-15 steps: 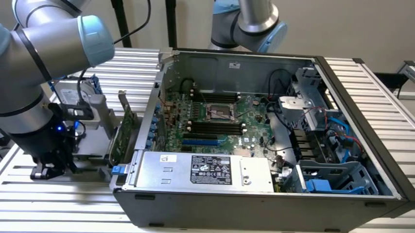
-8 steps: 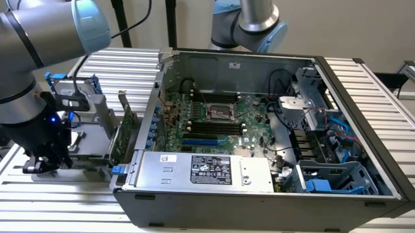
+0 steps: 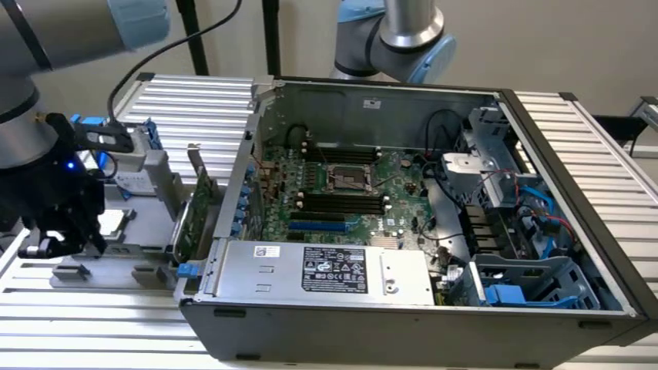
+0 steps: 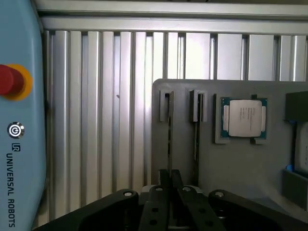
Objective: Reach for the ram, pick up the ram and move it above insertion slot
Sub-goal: 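Pick up the ram and move it above insertion slot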
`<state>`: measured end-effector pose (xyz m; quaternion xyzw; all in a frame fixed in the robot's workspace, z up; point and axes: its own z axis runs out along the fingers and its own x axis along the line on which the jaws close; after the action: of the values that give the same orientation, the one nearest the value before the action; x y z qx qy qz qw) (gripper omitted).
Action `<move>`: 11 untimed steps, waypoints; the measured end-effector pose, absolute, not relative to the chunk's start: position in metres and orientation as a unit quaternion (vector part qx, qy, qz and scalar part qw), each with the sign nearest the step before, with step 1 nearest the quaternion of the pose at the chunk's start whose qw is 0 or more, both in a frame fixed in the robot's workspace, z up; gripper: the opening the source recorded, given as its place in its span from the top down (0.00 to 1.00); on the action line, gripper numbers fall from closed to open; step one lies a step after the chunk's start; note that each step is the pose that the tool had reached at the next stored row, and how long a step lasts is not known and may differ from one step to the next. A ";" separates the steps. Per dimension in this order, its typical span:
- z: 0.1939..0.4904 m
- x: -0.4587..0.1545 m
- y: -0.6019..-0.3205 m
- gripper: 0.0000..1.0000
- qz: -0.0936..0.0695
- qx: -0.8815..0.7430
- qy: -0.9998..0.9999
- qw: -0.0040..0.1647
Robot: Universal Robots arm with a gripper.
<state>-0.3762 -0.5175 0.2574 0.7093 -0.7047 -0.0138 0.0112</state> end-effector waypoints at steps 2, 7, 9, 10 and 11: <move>0.267 -0.374 -0.518 0.86 -0.014 0.710 -0.704 0.011; 0.289 -0.366 -0.518 0.86 -0.014 0.711 -0.703 0.011; 0.298 -0.364 -0.518 0.86 -0.014 0.711 -0.703 0.011; 0.303 -0.362 -0.518 0.86 -0.014 0.712 -0.702 0.011; 0.308 -0.361 -0.518 0.86 -0.014 0.712 -0.702 0.011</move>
<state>-0.3606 -0.5175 0.3076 0.7117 -0.7022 -0.0138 0.0113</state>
